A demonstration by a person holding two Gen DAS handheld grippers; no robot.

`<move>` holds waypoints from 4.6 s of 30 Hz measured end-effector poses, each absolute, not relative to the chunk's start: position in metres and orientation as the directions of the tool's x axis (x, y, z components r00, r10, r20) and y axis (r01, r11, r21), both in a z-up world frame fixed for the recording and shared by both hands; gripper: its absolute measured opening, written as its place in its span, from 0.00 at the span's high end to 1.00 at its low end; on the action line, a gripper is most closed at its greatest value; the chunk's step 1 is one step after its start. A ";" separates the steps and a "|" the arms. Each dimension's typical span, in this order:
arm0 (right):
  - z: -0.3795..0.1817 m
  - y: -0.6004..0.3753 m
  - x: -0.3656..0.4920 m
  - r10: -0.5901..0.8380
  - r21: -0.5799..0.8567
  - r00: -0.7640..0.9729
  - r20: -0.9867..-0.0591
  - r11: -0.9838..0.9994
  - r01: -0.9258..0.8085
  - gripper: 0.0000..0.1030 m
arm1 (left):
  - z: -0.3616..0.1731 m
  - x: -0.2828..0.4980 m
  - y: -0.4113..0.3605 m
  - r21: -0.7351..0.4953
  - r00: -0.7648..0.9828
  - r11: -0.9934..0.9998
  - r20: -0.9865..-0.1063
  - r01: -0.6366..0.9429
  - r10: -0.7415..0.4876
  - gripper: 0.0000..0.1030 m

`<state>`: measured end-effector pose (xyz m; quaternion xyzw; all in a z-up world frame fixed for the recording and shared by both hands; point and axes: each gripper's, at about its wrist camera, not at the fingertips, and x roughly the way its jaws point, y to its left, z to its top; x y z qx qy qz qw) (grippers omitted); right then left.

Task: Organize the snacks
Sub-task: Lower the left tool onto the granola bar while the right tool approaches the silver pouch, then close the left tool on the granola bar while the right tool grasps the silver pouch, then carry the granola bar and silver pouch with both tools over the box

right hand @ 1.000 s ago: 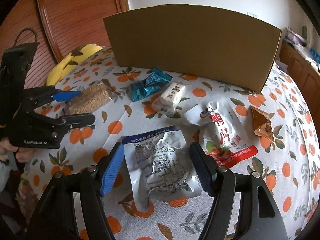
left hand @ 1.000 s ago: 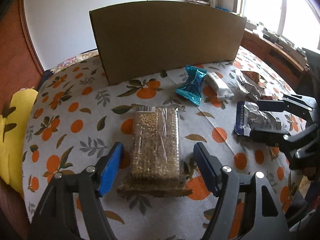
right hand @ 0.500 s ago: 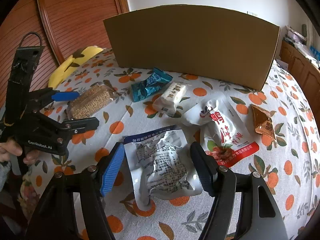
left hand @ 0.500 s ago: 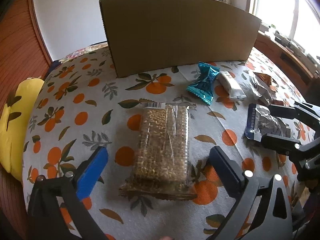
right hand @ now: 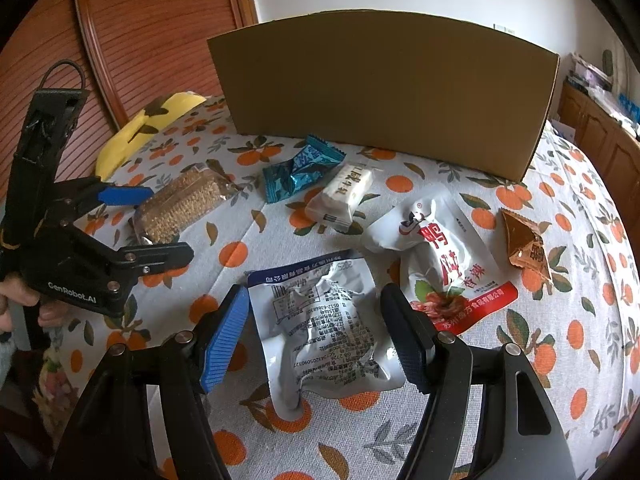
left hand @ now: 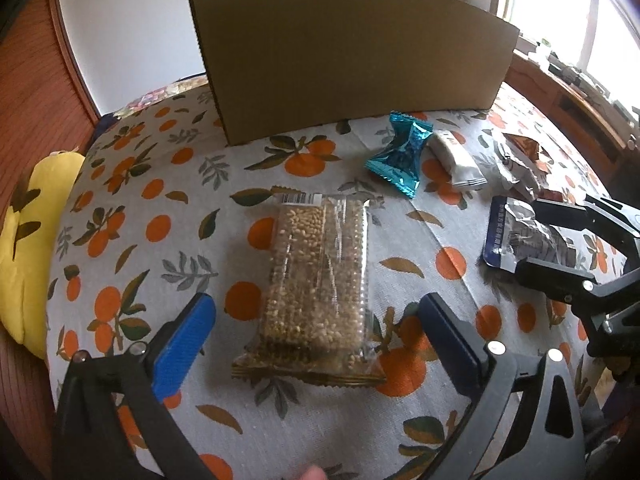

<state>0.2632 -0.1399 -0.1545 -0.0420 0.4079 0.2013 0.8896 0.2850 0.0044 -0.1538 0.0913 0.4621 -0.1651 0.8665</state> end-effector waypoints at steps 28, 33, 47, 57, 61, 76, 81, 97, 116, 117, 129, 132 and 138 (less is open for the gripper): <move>-0.157 -0.133 0.265 0.299 0.046 0.583 -0.755 0.912 -0.408 0.28 | -0.124 0.266 0.008 -0.007 0.610 0.928 -0.752 0.372 -0.250 0.60; -0.159 -0.126 0.264 0.265 -0.002 0.586 -0.765 0.910 -0.414 0.26 | -0.115 0.256 0.011 -0.046 0.627 0.929 -0.725 0.368 -0.285 0.60; -0.156 -0.123 0.270 0.224 -0.041 0.518 -0.826 0.892 -0.450 0.25 | -0.104 0.228 0.002 -0.041 0.647 0.916 -0.695 0.399 -0.313 0.60; -0.150 -0.127 0.259 0.218 -0.052 0.485 -0.847 0.873 -0.484 0.43 | -0.100 0.221 0.001 -0.057 0.651 0.914 -0.685 0.402 -0.329 0.60; -0.149 -0.129 0.251 0.226 -0.046 0.485 -0.845 0.872 -0.487 0.44 | -0.098 0.219 -0.001 -0.052 0.655 0.914 -0.681 0.402 -0.327 0.60; -0.141 -0.139 0.232 0.264 -0.008 0.516 -0.815 0.885 -0.465 0.44 | -0.092 0.216 -0.004 -0.053 0.661 0.914 -0.673 0.403 -0.331 0.60; -0.127 -0.141 0.227 0.275 -0.006 0.535 -0.798 0.886 -0.464 0.44 | -0.085 0.215 -0.004 -0.053 0.669 0.913 -0.664 0.404 -0.334 0.60; -0.105 -0.149 0.213 0.282 -0.006 0.584 -0.761 0.897 -0.442 0.44 | -0.072 0.204 -0.005 -0.067 0.689 0.912 -0.633 0.404 -0.352 0.60; -0.054 -0.183 0.235 0.264 -0.033 0.676 -0.688 0.920 -0.392 0.44 | -0.043 0.250 -0.026 -0.072 0.736 0.905 -0.557 0.420 -0.386 0.60; -0.052 -0.185 0.238 0.264 -0.035 0.679 -0.685 0.919 -0.392 0.44 | -0.042 0.254 -0.027 -0.072 0.738 0.904 -0.553 0.421 -0.387 0.60; -0.029 -0.190 0.300 0.274 -0.052 0.715 -0.643 0.916 -0.399 0.44 | -0.014 0.320 -0.043 -0.056 0.765 0.894 -0.497 0.444 -0.411 0.60; -0.024 -0.192 0.316 0.276 -0.054 0.725 -0.631 0.916 -0.396 0.44 | -0.008 0.335 -0.044 -0.051 0.769 0.891 -0.484 0.450 -0.417 0.60; -0.013 -0.190 0.345 0.272 -0.078 0.749 -0.605 0.915 -0.396 0.44 | -0.001 0.363 -0.044 -0.045 0.778 0.890 -0.468 0.454 -0.420 0.60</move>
